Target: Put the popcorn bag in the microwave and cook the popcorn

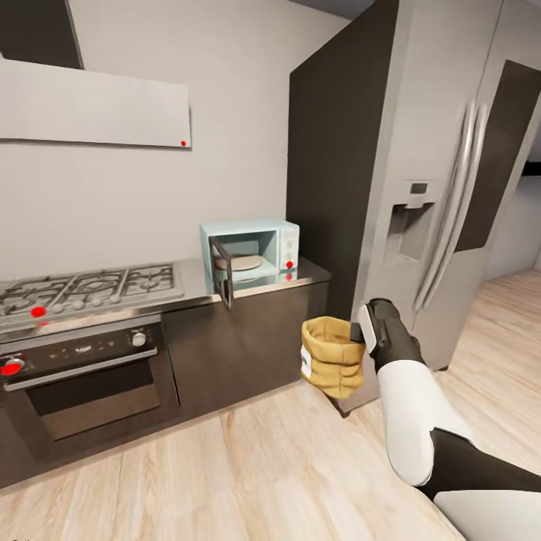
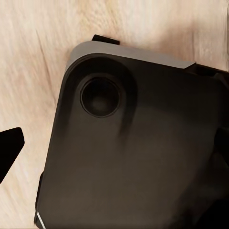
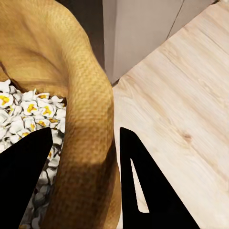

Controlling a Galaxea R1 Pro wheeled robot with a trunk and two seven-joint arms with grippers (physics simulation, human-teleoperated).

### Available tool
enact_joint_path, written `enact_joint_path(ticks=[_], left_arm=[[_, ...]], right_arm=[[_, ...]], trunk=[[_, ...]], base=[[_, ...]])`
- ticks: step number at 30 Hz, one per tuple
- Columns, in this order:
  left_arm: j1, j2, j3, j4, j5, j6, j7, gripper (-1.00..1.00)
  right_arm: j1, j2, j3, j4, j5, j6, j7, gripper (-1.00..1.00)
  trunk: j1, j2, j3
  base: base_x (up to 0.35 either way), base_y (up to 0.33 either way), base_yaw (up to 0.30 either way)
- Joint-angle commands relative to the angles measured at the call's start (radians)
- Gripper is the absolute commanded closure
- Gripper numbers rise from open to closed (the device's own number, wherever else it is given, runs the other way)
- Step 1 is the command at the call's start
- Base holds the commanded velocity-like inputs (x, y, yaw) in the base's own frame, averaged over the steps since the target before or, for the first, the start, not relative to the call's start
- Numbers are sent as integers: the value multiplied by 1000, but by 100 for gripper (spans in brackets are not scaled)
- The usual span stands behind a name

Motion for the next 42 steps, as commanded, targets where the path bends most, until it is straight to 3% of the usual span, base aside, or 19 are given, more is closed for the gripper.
enact_joint_path(ticks=[1,14,35,42], left_arm=[[0,0,2,-1,2,-2,3,-100],[0,0,4,-4,1,-3,3,-100],[0,-2,4,-6,1,-4,3,-100],[0,-2,3,-5,-1,-4,3,-100]], right_arm=[[-1,1,-4,-1,9,4,5,100],[-1,4,-4,0,4,6,5,100],[-1,4,-4,2,2,6,5,100],[-1,5,-4,2,2,0,5,100]], trunk=[[1,0,-1],[1,0,-1],[1,0,-1],[1,0,-1]], base=[[306,-186,265],[292,-176,247],[7,-4,232],[0,0,73]])
